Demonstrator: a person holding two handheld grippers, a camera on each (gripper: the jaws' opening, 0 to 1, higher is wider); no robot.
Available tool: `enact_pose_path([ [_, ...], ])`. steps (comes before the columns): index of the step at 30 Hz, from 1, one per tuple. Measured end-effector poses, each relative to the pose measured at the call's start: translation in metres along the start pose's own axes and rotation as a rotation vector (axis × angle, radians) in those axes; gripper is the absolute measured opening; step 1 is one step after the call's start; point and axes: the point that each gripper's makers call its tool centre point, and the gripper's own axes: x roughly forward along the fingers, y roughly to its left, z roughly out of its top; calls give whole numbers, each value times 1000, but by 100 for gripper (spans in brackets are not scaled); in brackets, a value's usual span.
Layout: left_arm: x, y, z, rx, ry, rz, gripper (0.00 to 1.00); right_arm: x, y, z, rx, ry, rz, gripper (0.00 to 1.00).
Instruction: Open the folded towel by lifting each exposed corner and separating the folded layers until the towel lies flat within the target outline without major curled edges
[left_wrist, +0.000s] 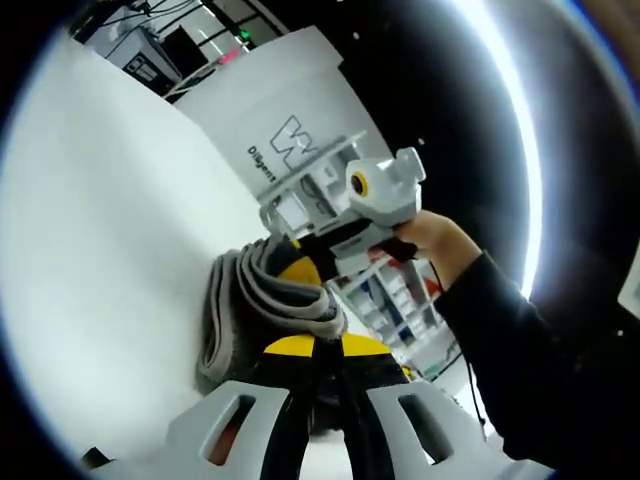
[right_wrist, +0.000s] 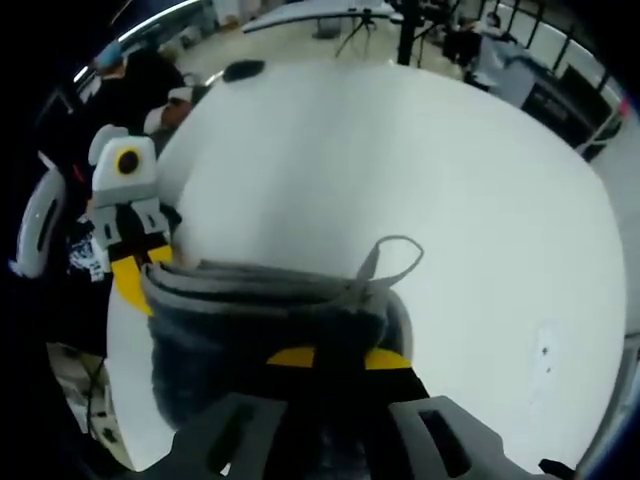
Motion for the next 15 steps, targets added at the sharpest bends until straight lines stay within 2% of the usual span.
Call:
enact_pose_path([
  [8, 1, -8, 3, 17, -9, -22, 4, -18, -12, 2, -13, -10, -27, 8],
  [13, 1, -11, 5, 26, -13, -33, 4, -19, -8, 2, -13, -19, -37, 9],
  [15, 1, -13, 6, 32, -16, -39, 4, -22, -12, 1, -15, -24, -40, 9],
])
